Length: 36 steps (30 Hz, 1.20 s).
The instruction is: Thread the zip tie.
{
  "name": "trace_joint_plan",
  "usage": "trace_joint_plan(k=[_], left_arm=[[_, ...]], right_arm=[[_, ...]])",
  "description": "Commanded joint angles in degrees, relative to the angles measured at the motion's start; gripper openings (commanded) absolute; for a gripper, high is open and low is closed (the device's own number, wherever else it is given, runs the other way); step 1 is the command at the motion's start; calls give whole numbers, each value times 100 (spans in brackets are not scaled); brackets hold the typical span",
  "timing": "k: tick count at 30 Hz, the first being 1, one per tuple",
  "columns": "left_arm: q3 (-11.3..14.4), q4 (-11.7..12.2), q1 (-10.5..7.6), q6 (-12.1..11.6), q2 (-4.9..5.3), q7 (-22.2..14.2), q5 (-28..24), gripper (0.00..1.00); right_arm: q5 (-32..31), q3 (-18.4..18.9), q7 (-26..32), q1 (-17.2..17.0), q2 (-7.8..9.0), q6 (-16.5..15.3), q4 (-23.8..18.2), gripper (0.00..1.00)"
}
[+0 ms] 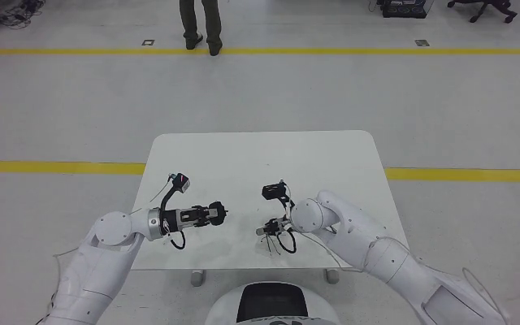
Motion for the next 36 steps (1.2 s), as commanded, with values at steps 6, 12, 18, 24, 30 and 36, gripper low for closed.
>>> trace_joint_plan(k=[6, 12, 18, 24, 30, 36], left_arm=[[0, 0, 0, 0, 0, 0, 0, 0], [0, 0, 0, 0, 0, 0, 0, 0], [0, 0, 0, 0, 0, 0, 0, 0], [0, 0, 0, 0, 0, 0, 0, 0], [0, 0, 0, 0, 0, 0, 0, 0], [0, 0, 0, 0, 0, 0, 0, 0]], right_arm=[[-84, -55, -103, -56, -6, -129, -19, 100], [-552, -297, 47, 36, -58, -181, -79, 100], [-593, -296, -87, -20, -60, -234, -71, 100], [-929, -387, 3, -21, -97, -194, -190, 100], [-1097, -468, 135, 45, -182, -115, -152, 81], [-1200, -565, 264, 125, -292, 8, -53, 52]])
